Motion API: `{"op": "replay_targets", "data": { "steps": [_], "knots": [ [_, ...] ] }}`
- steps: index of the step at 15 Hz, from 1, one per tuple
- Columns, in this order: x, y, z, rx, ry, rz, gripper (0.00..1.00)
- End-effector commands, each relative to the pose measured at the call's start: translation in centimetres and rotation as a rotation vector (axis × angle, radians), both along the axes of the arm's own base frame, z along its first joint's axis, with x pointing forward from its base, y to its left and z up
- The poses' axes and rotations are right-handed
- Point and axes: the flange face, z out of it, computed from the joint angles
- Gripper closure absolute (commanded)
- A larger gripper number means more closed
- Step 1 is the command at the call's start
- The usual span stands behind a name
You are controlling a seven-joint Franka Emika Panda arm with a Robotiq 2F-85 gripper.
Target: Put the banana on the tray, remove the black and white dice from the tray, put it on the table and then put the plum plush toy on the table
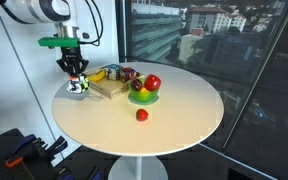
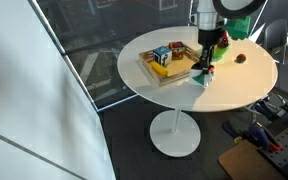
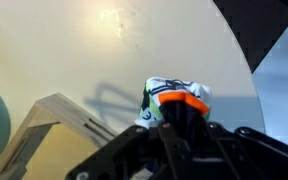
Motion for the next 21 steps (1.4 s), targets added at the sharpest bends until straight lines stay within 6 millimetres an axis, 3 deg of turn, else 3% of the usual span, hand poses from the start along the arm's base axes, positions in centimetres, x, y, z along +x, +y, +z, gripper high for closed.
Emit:
{"op": "replay_targets", "data": {
  "steps": [1,6,8,10,15,16,21],
  "knots": [
    [-1.2,-0.2,0.1,0.010,0.024,0.073,0.92],
    [-1.9,-0.5,-0.8,0.015,0.023,0.132,0.91],
    [-2.1,-0.6,-1.0,0.013,0.026,0.139,0.56],
    [-2.0,-0.7,-1.2,0.012,0.032,0.138,0.45],
    [-1.8,-0.8,-1.3,0.010,0.033,0.129,0.05],
    [-1.8,-0.8,-1.3,0.010,0.033,0.128,0.01],
    [-1.3,-1.2,-1.0,0.015,0.027,0.104,0.00]
  ]
}}
